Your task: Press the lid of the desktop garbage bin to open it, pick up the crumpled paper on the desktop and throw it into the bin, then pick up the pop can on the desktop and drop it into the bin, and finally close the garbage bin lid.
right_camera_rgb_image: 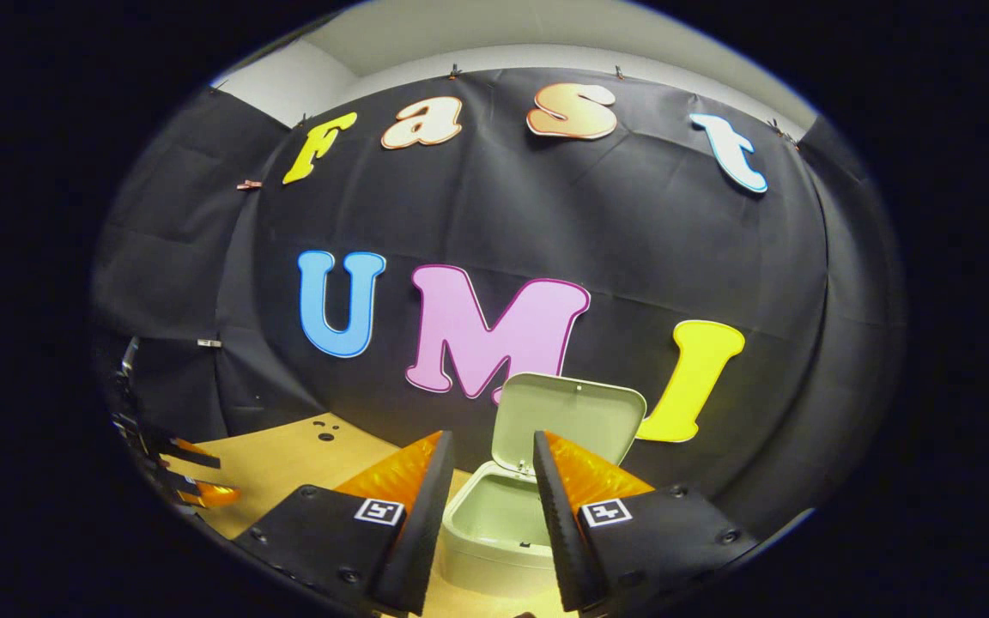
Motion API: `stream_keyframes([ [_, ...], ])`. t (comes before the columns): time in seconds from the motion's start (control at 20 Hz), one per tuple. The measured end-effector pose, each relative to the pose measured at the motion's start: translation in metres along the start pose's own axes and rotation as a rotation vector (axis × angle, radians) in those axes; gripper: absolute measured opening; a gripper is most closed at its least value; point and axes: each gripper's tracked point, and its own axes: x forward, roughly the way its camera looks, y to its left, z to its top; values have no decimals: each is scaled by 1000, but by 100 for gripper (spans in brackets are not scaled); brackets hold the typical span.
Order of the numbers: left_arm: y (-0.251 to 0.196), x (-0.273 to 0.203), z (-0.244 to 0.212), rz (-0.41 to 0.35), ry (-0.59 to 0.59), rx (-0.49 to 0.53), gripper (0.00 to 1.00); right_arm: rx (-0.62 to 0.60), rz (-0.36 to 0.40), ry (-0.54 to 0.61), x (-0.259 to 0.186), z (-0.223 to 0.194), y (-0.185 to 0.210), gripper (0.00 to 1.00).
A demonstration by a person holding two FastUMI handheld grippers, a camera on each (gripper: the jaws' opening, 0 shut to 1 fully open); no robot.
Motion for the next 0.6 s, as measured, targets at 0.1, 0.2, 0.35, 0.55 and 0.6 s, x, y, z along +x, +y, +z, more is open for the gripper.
stream_keyframes([
  [0.1, -8, 6, -28, -18, 83, -22, 98, 22, 9, -7, -10, 2, 10, 64],
  [0.2, -14, 12, -55, -38, 156, -37, 97, 43, 13, -5, -21, 2, 16, 66],
  [0.35, -21, 21, -91, -55, 249, -32, 94, 59, 13, 12, -34, -5, 20, 66],
  [0.55, -34, 31, -132, -83, 352, -35, 92, 78, -14, 47, -48, -20, 16, 66],
  [0.6, -35, 32, -141, -86, 372, -35, 89, 88, -22, 52, -53, -23, 15, 66],
])
